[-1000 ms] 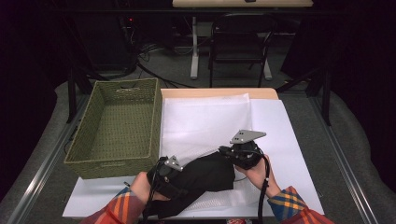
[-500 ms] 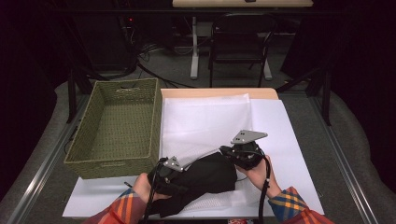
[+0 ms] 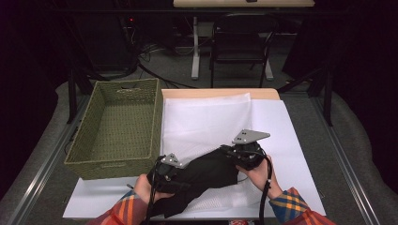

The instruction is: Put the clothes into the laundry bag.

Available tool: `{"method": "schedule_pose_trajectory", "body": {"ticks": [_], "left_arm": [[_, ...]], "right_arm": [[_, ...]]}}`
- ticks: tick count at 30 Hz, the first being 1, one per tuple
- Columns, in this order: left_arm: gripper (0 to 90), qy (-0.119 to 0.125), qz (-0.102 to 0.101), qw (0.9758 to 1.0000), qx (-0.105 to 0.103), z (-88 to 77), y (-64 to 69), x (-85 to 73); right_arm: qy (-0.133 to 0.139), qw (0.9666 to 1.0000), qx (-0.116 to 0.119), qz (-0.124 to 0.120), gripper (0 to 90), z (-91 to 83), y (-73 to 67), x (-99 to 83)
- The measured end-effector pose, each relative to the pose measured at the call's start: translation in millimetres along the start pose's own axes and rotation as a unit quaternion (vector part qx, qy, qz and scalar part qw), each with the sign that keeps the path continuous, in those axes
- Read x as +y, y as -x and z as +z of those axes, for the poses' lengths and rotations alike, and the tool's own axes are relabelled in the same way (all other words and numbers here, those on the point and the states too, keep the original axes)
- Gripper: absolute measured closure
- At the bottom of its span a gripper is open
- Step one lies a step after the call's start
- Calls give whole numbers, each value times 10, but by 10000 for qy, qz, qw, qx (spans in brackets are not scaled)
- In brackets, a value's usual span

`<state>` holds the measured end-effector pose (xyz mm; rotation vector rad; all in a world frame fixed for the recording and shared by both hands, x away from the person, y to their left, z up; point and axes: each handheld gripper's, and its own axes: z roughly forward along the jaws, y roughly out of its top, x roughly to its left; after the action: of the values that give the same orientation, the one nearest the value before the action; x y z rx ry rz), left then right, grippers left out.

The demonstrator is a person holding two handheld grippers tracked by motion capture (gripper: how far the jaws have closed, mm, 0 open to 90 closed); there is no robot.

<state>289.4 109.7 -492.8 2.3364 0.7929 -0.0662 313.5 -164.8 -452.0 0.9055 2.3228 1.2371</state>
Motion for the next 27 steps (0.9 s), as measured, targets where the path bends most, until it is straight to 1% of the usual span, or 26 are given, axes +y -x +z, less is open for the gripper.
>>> {"method": "schedule_pose_trajectory", "body": {"ticks": [1, 3, 5, 6, 8, 9, 10, 11, 12, 13, 14, 15, 16, 17, 18, 19, 21, 22, 24, 25, 26, 27], "left_arm": [[666, 26, -29, 10000, -3, -4, 6, 9], [666, 163, -112, 9998, 44, -13, 23, 22], [665, 337, -236, 9991, 54, -11, 28, 33], [665, 376, -282, 9989, 30, 0, 23, 37], [661, 376, -350, 9987, 46, 46, -2, 36], [655, 270, -348, 9990, 35, 78, -22, 34], [647, 225, -304, 9992, 84, 116, -40, 24], [635, 113, -242, 9995, 144, 150, -52, 18], [616, 43, -191, 9997, 152, 172, -62, 12], [606, 59, -191, 9997, 109, 180, -71, 1], [591, 19, -170, 9998, 87, 177, -75, -1], [551, 12, -102, 9998, 143, 169, -75, -4], [497, 1, -82, 9998, 205, 159, -69, -5], [443, 5, -36, 9997, 227, 146, -68, -8], [397, -20, 51, 9996, 278, 127, -73, -8], [350, 12, 93, 9997, 241, 119, -76, -9], [291, -10, 162, 9994, 292, 98, -79, -7], [259, -34, 226, 9994, 246, 88, -79, -3], [237, -12, 279, 9990, 355, 75, -58, 6], [227, 8, 365, 9989, 306, 71, -54, 12], [217, 19, 364, 9990, 273, 72, -47, 18], [211, -17, 444, 9986, 290, 79, -46, 30]], "right_arm": [[17, 10000, -5, -3, 886, -4, -3, 2], [45, 10000, -8, -15, 886, -14, -12, 7], [52, 10000, -4, -33, 886, -21, -23, 14], [72, 10000, -7, -35, 886, -20, -25, 16], [26, 10000, 13, -27, 886, -5, -25, 12], [10, 10000, 16, -25, 886, 6, -22, 3], [-26, 10000, 19, -38, 886, 23, -20, -7], [-67, 10000, 18, -32, 886, 38, -19, -19], [-93, 10000, 27, -25, 886, 50, -19, -32], [-129, 9999, 29, -35, 886, 59, -22, -40], [-140, 9999, 30, -32, 886, 62, -26, -46], [-144, 9999, 39, -26, 886, 61, -32, -45], [-143, 9999, 38, -45, 886, 56, -41, -41], [-127, 9999, 32, -56, 886, 53, -46, -38], [-118, 9999, 46, -46, 885, 51, -51, -34], [-119, 9999, 46, -52, 886, 51, -53, -33], [-123, 9999, 45, -52, 885, 52, -49, -36], [-134, 9999, 44, -39, 885, 50, -45, -38], [-146, 9999, 30, -35, 885, 44, -41, -40], [-130, 9999, 20, -38, 885, 41, -39, -40], [-139, 9999, 19, -42, 885, 40, -39, -37], [-136, 9999, 13, -41, 885, 40, -39, -35]]}}
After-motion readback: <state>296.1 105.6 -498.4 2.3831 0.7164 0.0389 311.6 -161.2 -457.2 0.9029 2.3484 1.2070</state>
